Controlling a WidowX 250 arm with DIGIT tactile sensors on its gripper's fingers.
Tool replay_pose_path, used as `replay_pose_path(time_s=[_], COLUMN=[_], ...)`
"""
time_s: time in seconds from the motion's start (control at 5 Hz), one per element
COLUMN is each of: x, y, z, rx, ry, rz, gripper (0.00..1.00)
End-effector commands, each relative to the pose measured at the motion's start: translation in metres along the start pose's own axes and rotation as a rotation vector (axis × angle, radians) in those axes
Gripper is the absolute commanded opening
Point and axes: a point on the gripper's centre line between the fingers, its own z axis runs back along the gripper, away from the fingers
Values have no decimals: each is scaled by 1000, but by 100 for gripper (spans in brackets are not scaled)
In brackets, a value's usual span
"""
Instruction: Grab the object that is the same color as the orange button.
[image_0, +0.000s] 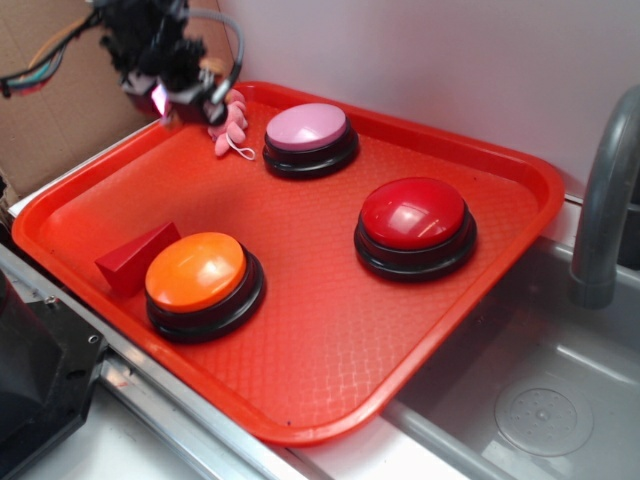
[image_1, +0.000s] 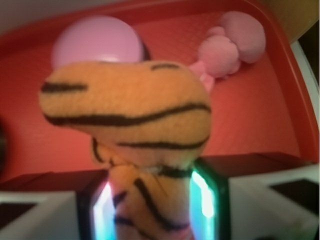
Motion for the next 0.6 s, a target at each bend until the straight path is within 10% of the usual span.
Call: replay_pose_path(time_s=[0.0, 0.2, 0.4], x=[21, 13, 13], y=[-58, -68, -48], z=[94, 107, 97], rx=[-74, -45, 93], ry=[8, -13, 99], rz=[-49, -13, 28], gripper=[0, 0, 0])
